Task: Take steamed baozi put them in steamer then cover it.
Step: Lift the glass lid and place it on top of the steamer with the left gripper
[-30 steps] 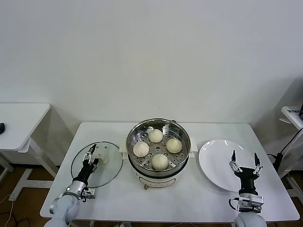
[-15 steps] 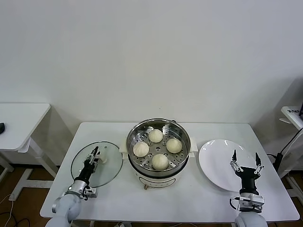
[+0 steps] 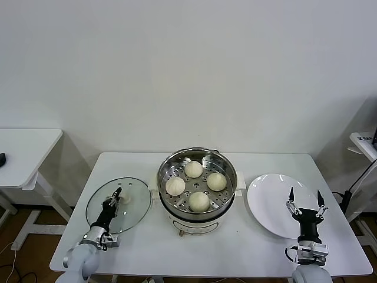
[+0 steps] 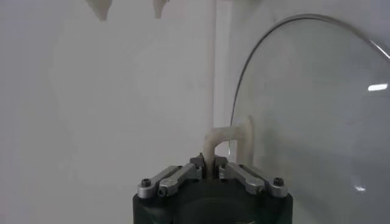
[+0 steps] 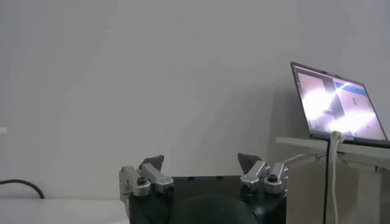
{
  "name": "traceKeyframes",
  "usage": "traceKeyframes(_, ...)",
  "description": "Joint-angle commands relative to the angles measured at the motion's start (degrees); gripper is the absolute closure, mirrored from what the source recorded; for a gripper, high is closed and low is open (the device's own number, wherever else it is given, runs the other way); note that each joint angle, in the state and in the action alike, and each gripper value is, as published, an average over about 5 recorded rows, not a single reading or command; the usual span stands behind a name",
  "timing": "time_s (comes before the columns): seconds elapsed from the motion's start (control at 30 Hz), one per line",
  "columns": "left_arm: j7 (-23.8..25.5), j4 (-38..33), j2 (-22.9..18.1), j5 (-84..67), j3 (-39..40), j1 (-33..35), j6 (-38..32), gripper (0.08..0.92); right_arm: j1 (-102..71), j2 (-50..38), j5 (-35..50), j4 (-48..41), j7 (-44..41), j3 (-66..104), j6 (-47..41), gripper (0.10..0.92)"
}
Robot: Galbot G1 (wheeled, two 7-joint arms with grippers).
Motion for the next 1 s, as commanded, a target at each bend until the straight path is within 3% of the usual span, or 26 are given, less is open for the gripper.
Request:
traceKeyframes(0.03,0.81,-12.21,1.33,-9.06,-2.99,4.25,2.35,0.806,0.26,0.02,-0.15,-0.32,-0.05,-0.12,0.13,0.203)
traceKeyframes(0.4,2.28,-35.82,2.68,-12.06,-7.89,12.77,9.79,0.806,1.65,-0.25,-0.47,-0.98,0.11,-0.96,-0.19,0.203)
traceKeyframes(0.7,9.43,-54.95,3.42,-7.6,3.37,13.19,18.63,0.806,3.81,-1.03,-1.26,-1.2,1.16,-2.0,-2.84,0.203)
traceKeyframes(0.83,13.33,-57.23,3.76,-4.47,12.88,8.85,24.97,0.806,4.68,-1.16,-1.26,-1.29,1.56,-2.15,-3.49,0.203)
traceKeyframes(1.0,17.47,-52.4,1.76,-1.59,25.11,1.45,30.7,0.806,5.43,-0.93,-1.55,-1.74,1.84,-2.43,-4.0,0.203)
